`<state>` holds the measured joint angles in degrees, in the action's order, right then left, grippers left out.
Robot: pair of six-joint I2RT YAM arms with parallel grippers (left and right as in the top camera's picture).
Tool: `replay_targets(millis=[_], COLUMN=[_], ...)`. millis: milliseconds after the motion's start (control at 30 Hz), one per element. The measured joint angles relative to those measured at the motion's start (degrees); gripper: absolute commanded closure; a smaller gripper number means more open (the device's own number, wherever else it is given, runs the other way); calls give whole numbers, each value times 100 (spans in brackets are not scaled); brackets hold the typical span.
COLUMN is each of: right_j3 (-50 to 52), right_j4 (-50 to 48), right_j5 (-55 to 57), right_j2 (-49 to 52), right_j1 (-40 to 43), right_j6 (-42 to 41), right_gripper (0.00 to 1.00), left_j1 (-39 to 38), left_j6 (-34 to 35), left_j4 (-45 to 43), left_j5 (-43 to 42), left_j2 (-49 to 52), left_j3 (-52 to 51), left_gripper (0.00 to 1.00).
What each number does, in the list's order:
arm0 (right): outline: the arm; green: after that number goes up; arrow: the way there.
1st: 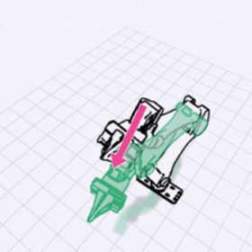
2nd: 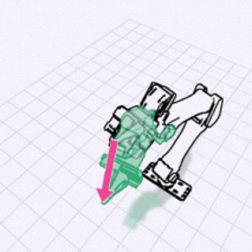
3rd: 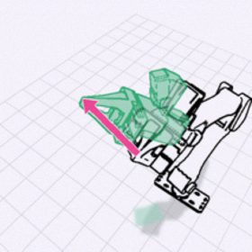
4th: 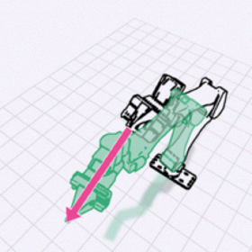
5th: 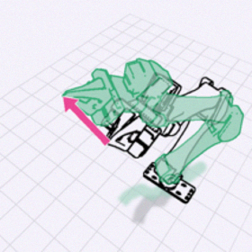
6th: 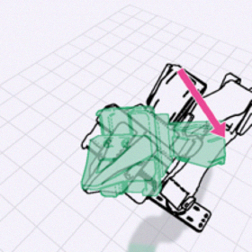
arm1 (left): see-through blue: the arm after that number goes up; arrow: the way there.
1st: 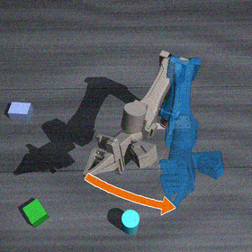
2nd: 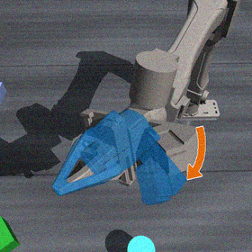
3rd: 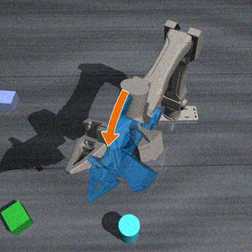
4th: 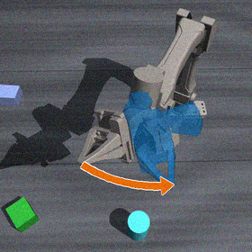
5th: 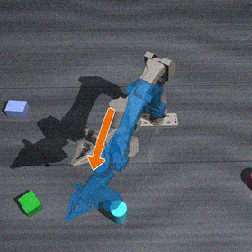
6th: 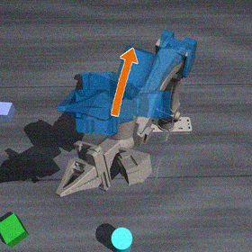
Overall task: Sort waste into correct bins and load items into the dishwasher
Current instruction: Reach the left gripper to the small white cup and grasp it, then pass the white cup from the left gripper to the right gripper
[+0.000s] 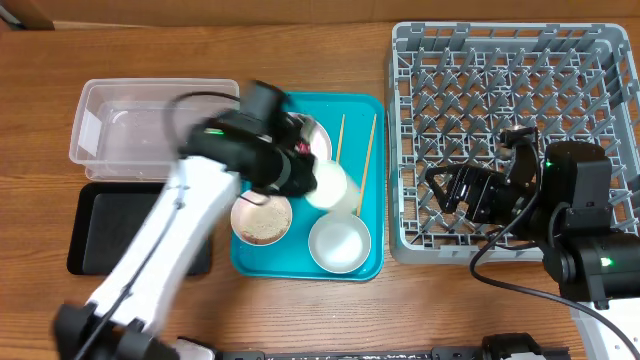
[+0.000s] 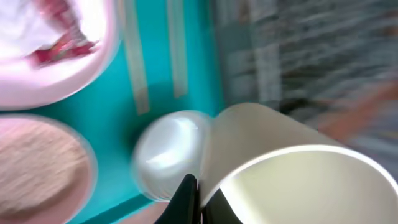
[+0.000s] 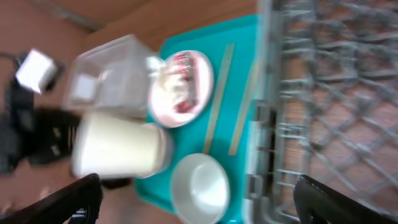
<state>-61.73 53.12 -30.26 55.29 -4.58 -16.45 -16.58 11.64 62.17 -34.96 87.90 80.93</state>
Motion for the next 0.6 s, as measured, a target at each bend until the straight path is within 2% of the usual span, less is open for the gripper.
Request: replay_targets(millis=[133, 233, 433, 500, 600], right_j3=[-2, -9, -11, -13, -15], right_j4=[-479, -1110, -2511, -2918, -3357], right_j5=[-1027, -1738, -2243, -2317, -2376], right_j2=[33, 177, 452, 531, 654], right_j1=[-214, -710, -1421, -1558, -1742], right_j6=[332, 518, 356, 184, -63], right_gripper=[3, 3, 4, 10, 25], left_j1=[911, 1137, 1058, 992, 903], left_j6=[-619, -927, -1172, -1196, -1220], left_j4=[127, 260, 417, 433, 433], left_j5=[-2275, -3539, -4656, -4833, -4979], left_j2=[-151, -149, -149, -149, -149], left_j3=[46, 44, 44, 44, 44], left_gripper=[96, 96, 96, 96, 96])
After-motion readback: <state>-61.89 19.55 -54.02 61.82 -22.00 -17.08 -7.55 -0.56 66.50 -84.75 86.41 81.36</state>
